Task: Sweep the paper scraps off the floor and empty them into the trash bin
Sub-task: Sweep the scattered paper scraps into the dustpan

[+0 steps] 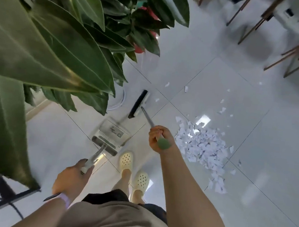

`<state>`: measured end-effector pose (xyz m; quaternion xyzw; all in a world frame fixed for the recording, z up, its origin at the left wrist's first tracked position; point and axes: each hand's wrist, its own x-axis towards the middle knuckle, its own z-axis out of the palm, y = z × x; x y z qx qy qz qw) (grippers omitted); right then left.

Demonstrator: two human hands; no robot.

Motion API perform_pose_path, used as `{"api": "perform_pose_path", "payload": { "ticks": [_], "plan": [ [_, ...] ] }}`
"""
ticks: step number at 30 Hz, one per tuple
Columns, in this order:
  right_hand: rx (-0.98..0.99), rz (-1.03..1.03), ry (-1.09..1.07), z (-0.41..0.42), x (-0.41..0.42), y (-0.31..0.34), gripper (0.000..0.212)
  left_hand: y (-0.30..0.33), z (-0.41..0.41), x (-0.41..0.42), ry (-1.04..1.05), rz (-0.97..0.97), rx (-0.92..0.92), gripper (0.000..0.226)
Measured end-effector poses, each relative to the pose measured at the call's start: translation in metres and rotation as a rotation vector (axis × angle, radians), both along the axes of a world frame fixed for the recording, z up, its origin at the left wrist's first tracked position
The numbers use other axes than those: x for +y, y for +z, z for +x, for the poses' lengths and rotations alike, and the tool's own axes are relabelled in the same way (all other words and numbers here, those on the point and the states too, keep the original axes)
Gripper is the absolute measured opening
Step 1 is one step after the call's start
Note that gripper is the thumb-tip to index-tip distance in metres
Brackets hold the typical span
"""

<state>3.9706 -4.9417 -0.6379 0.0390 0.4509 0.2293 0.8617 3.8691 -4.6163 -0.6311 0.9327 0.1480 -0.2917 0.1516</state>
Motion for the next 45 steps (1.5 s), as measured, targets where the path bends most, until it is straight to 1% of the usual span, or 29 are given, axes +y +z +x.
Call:
{"api": "perform_pose_path", "payload": {
  "ticks": [2,4,7,10,14,17,18,19,20,21,24,27,30,33,35,38,40,41,43,45],
  "plan": [
    [0.035,0.0,-0.046,-0.018,-0.025,-0.003,0.057,0.001,0.02,0.001,-0.012,-0.006,0.02,0.04],
    [0.073,-0.054,-0.086,-0.042,-0.046,-0.003,0.064,0.004,0.042,0.001,-0.052,-0.006,0.02,0.042],
    [0.087,-0.119,-0.198,-0.08,-0.062,0.0,0.071,0.005,0.074,-0.004,-0.087,-0.019,0.01,0.039],
    [0.143,-0.157,-0.269,-0.111,-0.069,0.003,0.076,0.004,0.1,-0.018,-0.146,-0.063,-0.019,0.036],
    [0.188,-0.181,-0.328,-0.142,-0.078,0.01,0.076,0.001,0.129,-0.048,-0.241,-0.095,-0.046,0.034],
    [0.187,-0.193,-0.335,-0.145,-0.083,0.03,0.07,-0.001,0.148,-0.073,-0.264,-0.097,-0.069,0.04],
    [0.202,-0.207,-0.311,-0.141,-0.084,0.04,0.062,-0.001,0.153,-0.08,-0.255,-0.109,-0.08,0.041],
    [0.231,-0.231,-0.267,-0.134,-0.086,0.049,0.05,-0.001,0.156,-0.088,-0.237,-0.126,-0.089,0.04],
    [0.265,-0.266,-0.206,-0.128,-0.087,0.057,0.037,-0.001,0.156,-0.095,-0.215,-0.141,-0.095,0.039],
    [0.282,-0.3,-0.136,-0.121,-0.089,0.065,0.03,0.0,0.156,-0.101,-0.194,-0.151,-0.098,0.038],
    [0.227,-0.313,-0.044,-0.1,-0.093,0.081,0.03,0.005,0.151,-0.118,-0.131,-0.174,-0.111,0.039],
    [0.138,-0.279,0.009,-0.071,-0.092,0.087,0.027,0.011,0.152,-0.13,-0.086,-0.206,-0.105,0.031],
    [0.074,-0.333,0.219,-0.026,-0.102,0.085,0.03,0.013,0.158,-0.137,-0.021,-0.19,-0.083,0.033],
    [0.021,-0.34,0.388,0.03,-0.122,0.074,0.035,0.017,0.15,-0.149,0.074,-0.203,-0.102,0.023],
    [-0.02,-0.267,0.374,0.069,-0.137,0.061,0.038,0.022,0.142,-0.169,0.126,-0.206,-0.127,0.029],
    [-0.079,-0.171,0.261,0.118,-0.156,0.033,0.036,0.022,0.129,-0.205,0.223,-0.201,-0.143,0.038],
    [-0.08,-0.088,0.193,0.137,-0.165,0.01,0.034,0.024,0.119,-0.226,0.28,-0.183,-0.151,0.033],
    [-0.084,-0.085,0.15,0.142,-0.171,-0.001,0.031,0.025,0.117,-0.236,0.286,-0.179,-0.166,0.029],
    [-0.07,-0.086,-0.003,0.145,-0.191,-0.022,0.024,0.027,0.121,-0.255,0.276,-0.171,-0.188,0.022],
    [-0.036,-0.11,-0.1,0.14,-0.22,-0.033,0.021,0.028,0.13,-0.274,0.252,-0.19,-0.196,0.017]
  ]
}}
